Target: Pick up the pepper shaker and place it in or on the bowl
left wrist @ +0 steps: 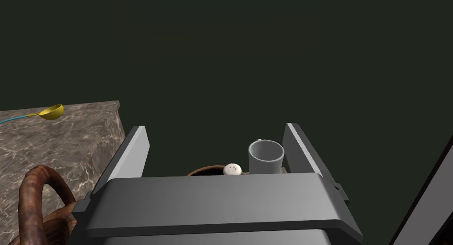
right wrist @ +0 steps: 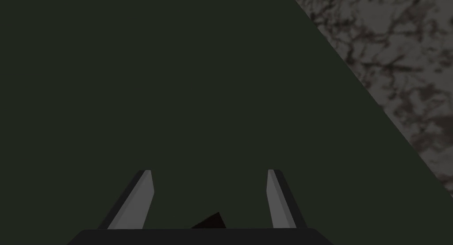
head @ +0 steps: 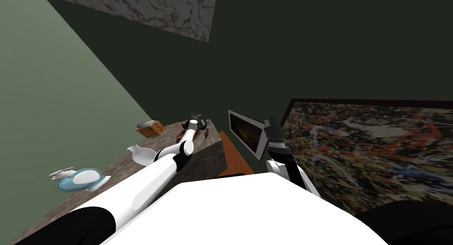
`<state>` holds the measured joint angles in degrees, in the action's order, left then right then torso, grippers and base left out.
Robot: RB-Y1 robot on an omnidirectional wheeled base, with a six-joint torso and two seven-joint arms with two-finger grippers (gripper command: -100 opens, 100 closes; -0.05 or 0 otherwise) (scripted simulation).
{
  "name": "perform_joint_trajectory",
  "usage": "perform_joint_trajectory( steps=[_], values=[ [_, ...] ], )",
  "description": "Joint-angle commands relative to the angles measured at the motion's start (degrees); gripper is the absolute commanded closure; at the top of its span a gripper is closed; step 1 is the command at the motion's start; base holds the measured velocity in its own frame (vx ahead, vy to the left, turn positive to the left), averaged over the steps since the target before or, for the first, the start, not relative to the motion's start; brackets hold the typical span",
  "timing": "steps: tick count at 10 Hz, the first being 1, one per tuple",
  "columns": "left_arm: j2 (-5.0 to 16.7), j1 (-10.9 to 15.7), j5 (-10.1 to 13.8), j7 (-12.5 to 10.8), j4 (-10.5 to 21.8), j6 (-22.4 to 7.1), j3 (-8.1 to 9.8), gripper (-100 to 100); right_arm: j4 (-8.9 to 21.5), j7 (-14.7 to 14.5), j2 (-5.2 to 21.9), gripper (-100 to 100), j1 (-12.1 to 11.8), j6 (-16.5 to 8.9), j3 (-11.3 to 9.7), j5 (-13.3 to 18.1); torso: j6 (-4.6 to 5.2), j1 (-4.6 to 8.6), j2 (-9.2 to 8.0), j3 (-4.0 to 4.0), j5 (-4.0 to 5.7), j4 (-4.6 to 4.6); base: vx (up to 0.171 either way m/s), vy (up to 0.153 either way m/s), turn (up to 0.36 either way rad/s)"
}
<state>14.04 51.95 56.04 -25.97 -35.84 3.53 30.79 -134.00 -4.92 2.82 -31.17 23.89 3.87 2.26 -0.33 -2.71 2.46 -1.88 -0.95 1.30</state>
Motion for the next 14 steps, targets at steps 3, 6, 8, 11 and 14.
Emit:
perform_joint_trajectory(
  steps=[3,6,8,11,14],
  values=[
    [-2.22,3.15,-3.56,-0.33,1.57,-0.6,3.82,-100,0.0,0.0,0.0,0,0.0,0.0,0.0,0.0,-0.03,-0.04,0.03,-0.02,-0.01,0.01,-0.008,0.006,0.082],
    [-4.36,6.78,-7.34,-1.23,2.86,-0.86,5.4,-100,0.0,0.0,0.0,0,0.0,0.0,0.0,0.0,-0.01,-0.01,0.0,0.0,-0.01,0.0,-0.018,0.008,0.121],
    [-4.53,7.34,-9.72,-1.23,2.86,-0.86,5.53,-100,0.0,0.0,0.0,0,0.0,0.0,0.0,0.0,-0.04,-0.02,-0.02,0.01,-0.01,0.0,-0.015,0.008,0.088],
    [-6.84,10.8,-14.43,-2.13,4.15,-1.12,7.24,-100,0.0,0.0,0.0,0,-0.01,0.0,0.01,0.0,-0.08,-0.03,0.02,-0.01,0.0,0.0,-0.015,0.009,0.149],
    [-9.15,14.27,-18.91,-2.07,3.81,-1.38,13.04,-100,0.0,0.0,0.0,0,0.0,0.0,0.0,0.0,-0.01,-0.02,-0.03,0.02,0.0,-0.01,-0.019,0.013,0.109]
  ],
)
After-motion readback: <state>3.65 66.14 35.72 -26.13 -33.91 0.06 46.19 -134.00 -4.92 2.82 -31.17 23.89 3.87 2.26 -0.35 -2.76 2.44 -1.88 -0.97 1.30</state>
